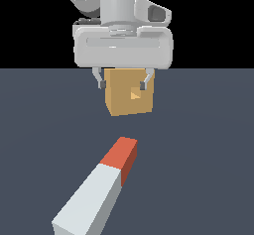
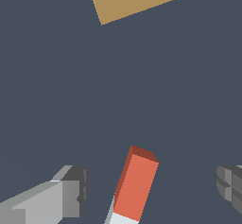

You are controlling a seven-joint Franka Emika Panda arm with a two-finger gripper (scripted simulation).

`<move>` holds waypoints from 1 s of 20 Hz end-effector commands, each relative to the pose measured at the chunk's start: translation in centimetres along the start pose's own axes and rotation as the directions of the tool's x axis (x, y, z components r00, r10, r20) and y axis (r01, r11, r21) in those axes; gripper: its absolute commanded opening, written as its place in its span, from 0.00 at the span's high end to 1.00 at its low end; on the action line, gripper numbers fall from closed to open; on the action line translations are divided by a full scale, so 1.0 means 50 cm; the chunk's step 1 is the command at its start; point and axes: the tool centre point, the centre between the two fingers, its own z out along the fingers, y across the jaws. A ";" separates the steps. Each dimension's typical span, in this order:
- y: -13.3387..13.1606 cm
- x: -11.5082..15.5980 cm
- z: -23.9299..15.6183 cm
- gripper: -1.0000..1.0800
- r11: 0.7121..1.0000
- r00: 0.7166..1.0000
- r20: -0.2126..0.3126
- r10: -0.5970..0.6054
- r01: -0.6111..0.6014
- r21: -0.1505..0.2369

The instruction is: Insert the peg into the horizontal hole in a box.

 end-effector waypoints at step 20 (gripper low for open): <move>-0.046 -0.303 0.148 0.04 0.959 0.959 0.011 0.284 -0.284 -0.023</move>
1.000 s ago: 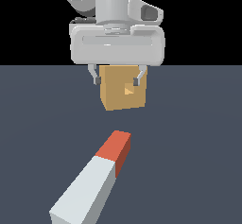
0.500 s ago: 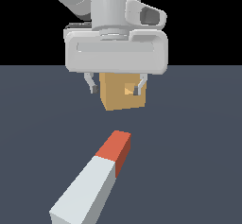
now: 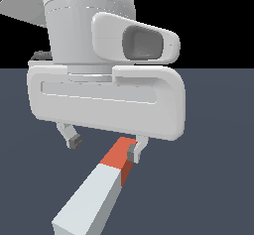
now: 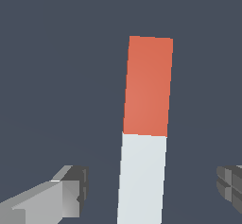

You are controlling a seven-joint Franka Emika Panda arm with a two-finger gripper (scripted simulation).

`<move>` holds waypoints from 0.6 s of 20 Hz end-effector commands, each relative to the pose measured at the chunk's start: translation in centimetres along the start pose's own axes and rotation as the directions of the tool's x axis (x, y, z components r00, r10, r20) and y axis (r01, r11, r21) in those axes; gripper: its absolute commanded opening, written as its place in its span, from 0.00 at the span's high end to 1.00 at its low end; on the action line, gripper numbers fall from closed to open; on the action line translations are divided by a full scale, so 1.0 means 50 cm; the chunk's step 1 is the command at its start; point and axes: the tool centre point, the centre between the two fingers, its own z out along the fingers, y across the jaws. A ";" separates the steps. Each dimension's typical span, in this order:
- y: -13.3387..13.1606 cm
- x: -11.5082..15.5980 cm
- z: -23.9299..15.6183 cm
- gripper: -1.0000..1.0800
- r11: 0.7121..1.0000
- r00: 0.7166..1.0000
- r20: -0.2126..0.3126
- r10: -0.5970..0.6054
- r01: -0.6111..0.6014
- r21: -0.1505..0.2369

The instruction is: Insert the peg into the horizontal hole in a box.

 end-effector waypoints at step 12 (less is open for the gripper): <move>-0.002 -0.067 0.045 0.04 0.998 0.998 0.000 0.064 -0.064 -0.004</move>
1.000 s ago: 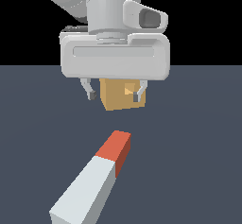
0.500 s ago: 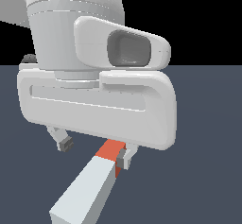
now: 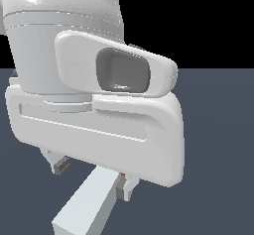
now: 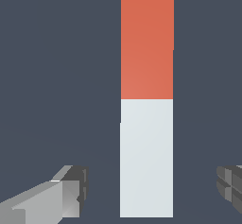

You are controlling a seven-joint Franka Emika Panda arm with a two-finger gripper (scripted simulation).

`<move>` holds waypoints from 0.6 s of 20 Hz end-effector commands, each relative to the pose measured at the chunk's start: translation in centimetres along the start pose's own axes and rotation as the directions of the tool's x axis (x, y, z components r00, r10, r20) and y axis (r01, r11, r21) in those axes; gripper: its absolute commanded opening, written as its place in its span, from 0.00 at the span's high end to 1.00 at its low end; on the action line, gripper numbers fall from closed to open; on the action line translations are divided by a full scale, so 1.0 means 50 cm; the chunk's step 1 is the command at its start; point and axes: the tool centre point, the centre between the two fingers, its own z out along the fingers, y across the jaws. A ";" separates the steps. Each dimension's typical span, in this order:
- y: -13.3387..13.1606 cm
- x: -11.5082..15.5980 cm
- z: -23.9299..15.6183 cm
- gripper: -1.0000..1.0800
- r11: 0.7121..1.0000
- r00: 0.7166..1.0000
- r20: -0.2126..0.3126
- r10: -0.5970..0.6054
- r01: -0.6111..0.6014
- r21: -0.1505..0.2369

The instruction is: Insert the peg into the horizontal hole in a box.

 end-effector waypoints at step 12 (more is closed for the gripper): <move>-0.001 -0.001 0.095 0.04 1.000 1.000 -0.002 0.002 -0.002 0.000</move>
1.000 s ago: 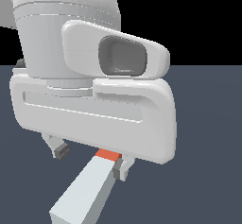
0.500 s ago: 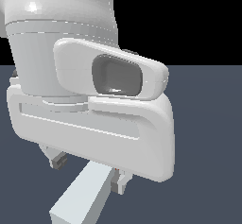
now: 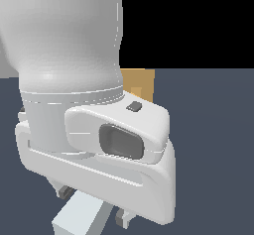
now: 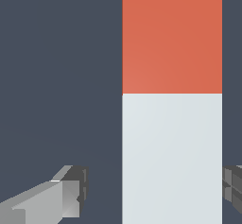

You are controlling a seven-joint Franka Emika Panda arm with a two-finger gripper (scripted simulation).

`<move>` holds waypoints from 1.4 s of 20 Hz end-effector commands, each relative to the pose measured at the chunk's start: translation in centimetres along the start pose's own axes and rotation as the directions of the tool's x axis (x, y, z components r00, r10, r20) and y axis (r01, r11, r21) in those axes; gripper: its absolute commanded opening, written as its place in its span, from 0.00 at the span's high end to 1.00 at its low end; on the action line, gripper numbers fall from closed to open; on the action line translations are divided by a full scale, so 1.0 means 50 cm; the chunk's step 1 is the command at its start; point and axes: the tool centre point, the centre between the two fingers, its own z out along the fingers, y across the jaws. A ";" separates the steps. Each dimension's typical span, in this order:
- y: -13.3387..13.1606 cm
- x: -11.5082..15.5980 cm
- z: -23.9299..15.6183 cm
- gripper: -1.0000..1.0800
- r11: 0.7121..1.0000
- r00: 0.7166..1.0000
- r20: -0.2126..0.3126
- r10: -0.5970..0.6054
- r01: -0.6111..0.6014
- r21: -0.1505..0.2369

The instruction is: Insert the peg into the horizontal hole in a box.

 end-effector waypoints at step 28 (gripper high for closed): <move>0.063 0.174 -0.041 1.00 0.978 0.978 0.002 -0.208 0.208 -0.002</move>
